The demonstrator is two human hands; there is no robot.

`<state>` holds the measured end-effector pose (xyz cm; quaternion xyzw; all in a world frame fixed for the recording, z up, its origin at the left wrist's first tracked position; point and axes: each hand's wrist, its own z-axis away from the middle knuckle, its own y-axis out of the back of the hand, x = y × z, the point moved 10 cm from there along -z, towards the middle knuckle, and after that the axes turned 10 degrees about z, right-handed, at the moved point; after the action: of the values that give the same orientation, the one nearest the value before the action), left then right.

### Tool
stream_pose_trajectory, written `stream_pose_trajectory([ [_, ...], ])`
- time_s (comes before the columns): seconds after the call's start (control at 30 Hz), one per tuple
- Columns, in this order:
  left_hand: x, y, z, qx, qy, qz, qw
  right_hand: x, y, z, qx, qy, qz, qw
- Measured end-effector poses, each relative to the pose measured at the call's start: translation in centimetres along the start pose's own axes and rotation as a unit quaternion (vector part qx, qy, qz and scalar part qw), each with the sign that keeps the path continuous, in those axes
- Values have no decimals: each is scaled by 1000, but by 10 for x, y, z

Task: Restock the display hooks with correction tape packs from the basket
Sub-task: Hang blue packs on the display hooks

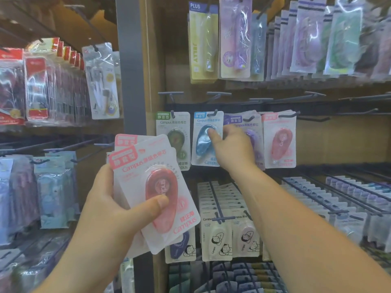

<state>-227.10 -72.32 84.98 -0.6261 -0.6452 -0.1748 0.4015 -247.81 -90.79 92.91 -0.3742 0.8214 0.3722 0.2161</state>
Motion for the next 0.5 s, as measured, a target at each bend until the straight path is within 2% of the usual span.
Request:
stream_pose_trajectory([
  [0.07, -1, 1, 1, -4, 1, -2, 1000, 3, -2, 1, 10, 2, 23, 1000],
  [0.17, -2, 2, 2, -5, 2, -2, 1000, 6, -10, 9, 6, 8, -1, 1000],
  [0.37, -10, 1, 6, -1, 15, 8, 1000, 27, -41, 23, -43, -53, -92, 993],
  [0.5, -14, 3, 8, -3, 15, 1, 1000, 34, -49, 34, -80, -125, -227, 962],
])
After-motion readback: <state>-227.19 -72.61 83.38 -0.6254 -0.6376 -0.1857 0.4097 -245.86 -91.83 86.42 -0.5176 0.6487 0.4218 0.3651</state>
